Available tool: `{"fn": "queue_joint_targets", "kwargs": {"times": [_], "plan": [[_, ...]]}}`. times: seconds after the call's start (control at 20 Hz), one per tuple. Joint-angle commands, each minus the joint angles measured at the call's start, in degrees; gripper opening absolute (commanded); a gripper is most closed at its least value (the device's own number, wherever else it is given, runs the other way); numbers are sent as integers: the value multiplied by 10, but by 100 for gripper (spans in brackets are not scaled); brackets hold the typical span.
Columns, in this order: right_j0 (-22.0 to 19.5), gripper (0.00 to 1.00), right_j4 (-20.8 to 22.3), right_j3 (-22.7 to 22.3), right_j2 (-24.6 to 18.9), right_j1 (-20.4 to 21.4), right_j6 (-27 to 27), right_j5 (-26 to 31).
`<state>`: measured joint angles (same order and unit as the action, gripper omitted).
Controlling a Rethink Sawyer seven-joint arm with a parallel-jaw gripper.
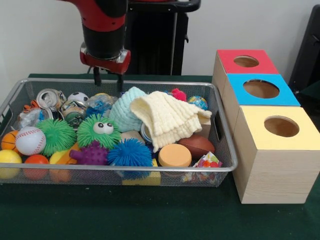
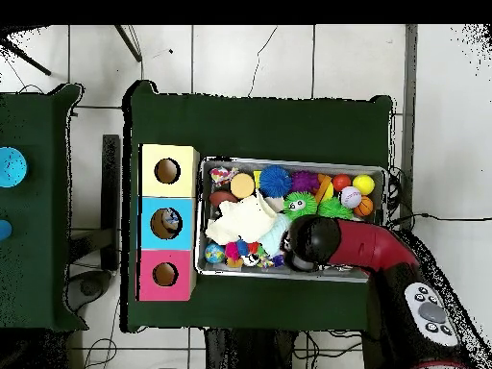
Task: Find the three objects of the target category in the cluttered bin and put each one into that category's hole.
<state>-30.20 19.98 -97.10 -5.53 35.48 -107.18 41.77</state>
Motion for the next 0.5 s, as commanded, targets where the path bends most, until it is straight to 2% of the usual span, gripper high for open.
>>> {"fn": "queue_joint_targets", "kwargs": {"times": [0.05, 0.2, 0.35, 0.5], "plan": [[8, 100, 4, 11, 11, 91, -59, -66], [12, 100, -5, 5, 15, 101, -51, -46], [16, 100, -7, -15, 20, 115, -59, -54], [19, 100, -13, -19, 24, 124, -59, -30]]}}
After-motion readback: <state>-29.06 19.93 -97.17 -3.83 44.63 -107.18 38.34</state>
